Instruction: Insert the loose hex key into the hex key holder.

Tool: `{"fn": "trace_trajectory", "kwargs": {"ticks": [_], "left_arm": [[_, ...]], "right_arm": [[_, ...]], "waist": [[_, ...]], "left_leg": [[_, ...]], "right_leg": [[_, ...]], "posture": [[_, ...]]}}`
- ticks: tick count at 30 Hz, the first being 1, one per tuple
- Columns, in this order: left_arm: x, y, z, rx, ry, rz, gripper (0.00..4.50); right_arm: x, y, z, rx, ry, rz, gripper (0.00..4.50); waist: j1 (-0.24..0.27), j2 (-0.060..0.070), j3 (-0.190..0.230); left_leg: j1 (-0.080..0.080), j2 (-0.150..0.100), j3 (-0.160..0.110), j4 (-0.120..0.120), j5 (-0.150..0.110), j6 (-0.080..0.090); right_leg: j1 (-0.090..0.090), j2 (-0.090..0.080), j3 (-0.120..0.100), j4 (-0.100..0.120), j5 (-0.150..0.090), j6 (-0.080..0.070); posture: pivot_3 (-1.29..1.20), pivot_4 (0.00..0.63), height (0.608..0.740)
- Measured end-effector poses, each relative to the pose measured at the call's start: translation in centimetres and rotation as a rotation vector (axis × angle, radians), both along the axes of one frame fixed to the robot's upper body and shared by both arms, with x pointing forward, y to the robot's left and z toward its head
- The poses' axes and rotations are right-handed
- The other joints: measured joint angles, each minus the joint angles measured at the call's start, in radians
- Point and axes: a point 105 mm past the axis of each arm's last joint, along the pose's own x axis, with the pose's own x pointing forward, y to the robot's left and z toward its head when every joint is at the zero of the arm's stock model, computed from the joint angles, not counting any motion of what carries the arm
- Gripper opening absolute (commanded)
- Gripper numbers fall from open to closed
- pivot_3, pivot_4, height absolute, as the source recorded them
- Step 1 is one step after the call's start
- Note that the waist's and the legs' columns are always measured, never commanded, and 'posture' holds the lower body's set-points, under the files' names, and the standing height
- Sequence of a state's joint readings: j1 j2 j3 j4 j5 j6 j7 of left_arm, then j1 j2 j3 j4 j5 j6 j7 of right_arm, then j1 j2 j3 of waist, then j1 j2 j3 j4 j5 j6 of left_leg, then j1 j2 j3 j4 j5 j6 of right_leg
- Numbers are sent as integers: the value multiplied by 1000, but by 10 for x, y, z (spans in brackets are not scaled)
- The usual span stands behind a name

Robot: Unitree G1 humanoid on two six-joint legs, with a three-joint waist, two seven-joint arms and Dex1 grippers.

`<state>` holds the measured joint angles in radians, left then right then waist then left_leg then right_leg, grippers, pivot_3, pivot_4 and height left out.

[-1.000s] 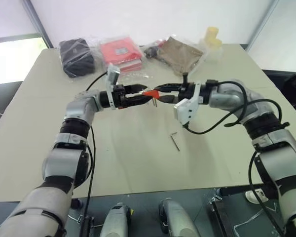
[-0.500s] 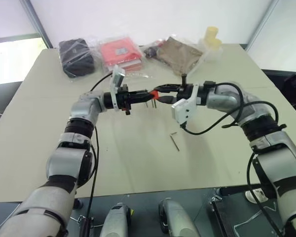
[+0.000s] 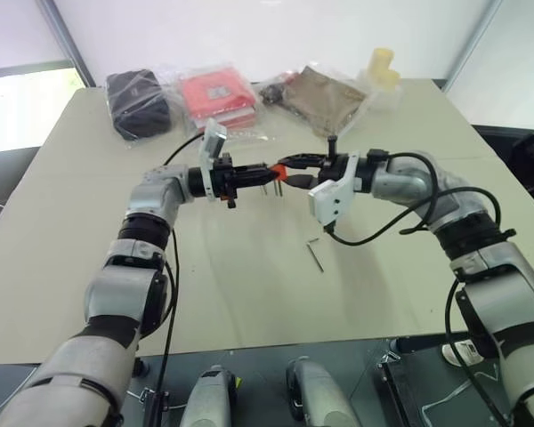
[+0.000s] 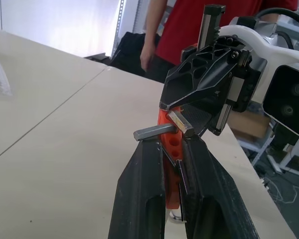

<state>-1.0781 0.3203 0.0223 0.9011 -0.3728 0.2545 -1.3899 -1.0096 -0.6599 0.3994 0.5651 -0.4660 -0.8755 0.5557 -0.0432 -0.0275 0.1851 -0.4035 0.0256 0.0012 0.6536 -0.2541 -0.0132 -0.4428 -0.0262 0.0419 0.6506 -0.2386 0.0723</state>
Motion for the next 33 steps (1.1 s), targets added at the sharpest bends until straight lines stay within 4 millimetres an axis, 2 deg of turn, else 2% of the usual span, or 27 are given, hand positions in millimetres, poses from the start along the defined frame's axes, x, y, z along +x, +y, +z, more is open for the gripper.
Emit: {"fn": "trace_trajectory", "kwargs": {"ticks": [1, 3, 6, 8, 11, 13, 16, 19, 21, 23, 27, 33], "left_arm": [[0, 0, 0, 2, 0, 0, 20], [0, 0, -1, 6, 0, 0, 0], [9, 16, -3, 30, 11, 90, 0], [9, 20, -3, 37, 9, 100, 0], [8, 20, -5, 53, 11, 95, 0], [6, 24, -9, 95, -3, 91, 0], [1, 41, -23, 218, -45, 98, 0], [-5, 51, -30, 297, -81, 89, 0], [-9, 48, -25, 315, -125, 68, 0], [-12, 45, -15, 326, -183, 57, 0], [-16, 46, -7, 330, -226, 86, 0], [-22, 48, -19, 300, -185, 129, 0]], "right_arm": [[0, 0, -1, 2, 2, -2, 983], [0, 0, -2, 8, 6, -7, 2022], [-4, -1, 2, 56, 10, 4, 3516], [-4, -1, 4, 61, 7, 1, 4488], [-3, -3, 5, 55, 7, -14, 4488], [3, -18, -4, 54, 83, -105, 4488], [13, -59, -31, 217, 437, -385, 4488], [3, -78, -47, 444, 856, -578, 4488], [-11, -73, -41, 530, 1038, -605, 4488], [-34, -65, -36, 552, 1202, -611, 4488], [-64, -56, -47, 573, 1484, -666, 4488], [-89, -41, -73, 547, 1654, -713, 4488]], "waist": [[0, 0, 0], [0, 0, 0], [-4, 0, 0], [-1, 0, 0], [4, 0, 0], [8, 0, 0], [9, 0, 0], [9, 2, 1], [9, 2, 1], [14, 2, 1], [25, 2, 1], [32, 2, 1]], "left_leg": [[0, 0, 0, 0, 0, 0], [0, 0, 0, 0, 0, 0], [1, 0, 0, 0, 0, 0], [1, 0, 0, 0, 0, 0], [0, 0, 0, 0, 0, 0], [0, 0, 0, 1, 0, 0], [0, 0, 0, 1, 0, 0], [-1, 2, -2, 3, 0, 0], [-1, 3, -3, 4, 0, 0], [-2, 2, -4, 5, 0, 1], [-2, 2, -4, 7, -1, 1], [-4, 1, -6, 9, -2, 3]], "right_leg": [[0, 0, 0, 0, 0, 0], [0, 0, 0, 0, 0, 0], [0, 0, 0, 0, 0, 0], [0, 0, 0, 0, 0, 0], [0, 0, 0, 0, 0, 0], [1, 0, 0, 0, 0, 0], [1, -1, 0, 0, 0, 0], [0, -1, -1, 2, 0, 0], [0, 0, -2, 3, 0, 0], [0, 0, -3, 3, 0, 0], [1, 0, -3, 3, 0, 0], [1, 0, -5, 3, 0, 0]], "posture": [[0, 150, 740], [0, 150, 740], [0, 150, 740], [0, 150, 740], [0, 150, 740], [0, 150, 740], [0, 150, 740], [0, 150, 740], [0, 150, 740], [0, 150, 740], [0, 150, 740], [0, 150, 740]]}}
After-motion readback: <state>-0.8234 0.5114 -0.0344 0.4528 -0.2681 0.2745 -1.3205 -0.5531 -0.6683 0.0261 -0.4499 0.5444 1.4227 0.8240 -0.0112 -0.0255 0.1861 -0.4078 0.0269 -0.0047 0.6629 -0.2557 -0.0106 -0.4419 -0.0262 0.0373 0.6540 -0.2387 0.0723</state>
